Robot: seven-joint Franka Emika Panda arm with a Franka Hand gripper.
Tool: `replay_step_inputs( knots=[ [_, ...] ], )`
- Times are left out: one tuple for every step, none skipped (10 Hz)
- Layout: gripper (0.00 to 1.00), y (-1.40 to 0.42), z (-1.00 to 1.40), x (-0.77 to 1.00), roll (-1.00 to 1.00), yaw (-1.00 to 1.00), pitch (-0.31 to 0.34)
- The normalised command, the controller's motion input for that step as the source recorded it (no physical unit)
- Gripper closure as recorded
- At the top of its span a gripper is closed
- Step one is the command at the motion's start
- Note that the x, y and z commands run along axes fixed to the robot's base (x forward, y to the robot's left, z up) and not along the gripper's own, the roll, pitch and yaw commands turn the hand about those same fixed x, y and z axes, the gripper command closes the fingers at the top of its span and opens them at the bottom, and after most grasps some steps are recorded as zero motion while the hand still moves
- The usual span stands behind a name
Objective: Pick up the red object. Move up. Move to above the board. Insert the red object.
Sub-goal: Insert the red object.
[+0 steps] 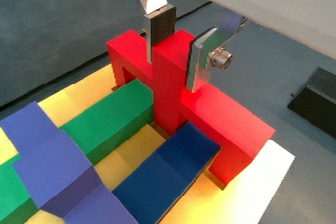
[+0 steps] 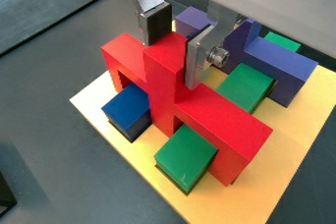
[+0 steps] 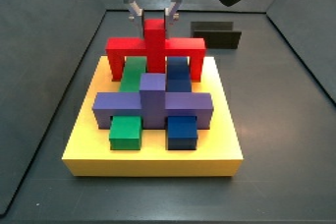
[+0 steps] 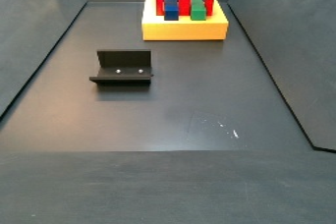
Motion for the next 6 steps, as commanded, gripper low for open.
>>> replay_step_inputs(
  knots=[
    [1.0, 0.0, 0.0, -0.06, -0.28, 0.0, -0.151],
    [1.0, 0.0, 0.0, 0.0, -0.19, 0.0, -0.106],
    [1.0, 0.0, -0.03, 0.01, -0.05, 0.0, 0.0],
    [1.0, 0.0, 0.0, 0.09, 0.0, -0.03, 0.026],
    [1.0, 0.0, -0.07, 0.06, -0.04, -0.04, 0.0],
    [1.0, 0.0, -0.04, 0.0, -0.12, -0.05, 0.001]
  ],
)
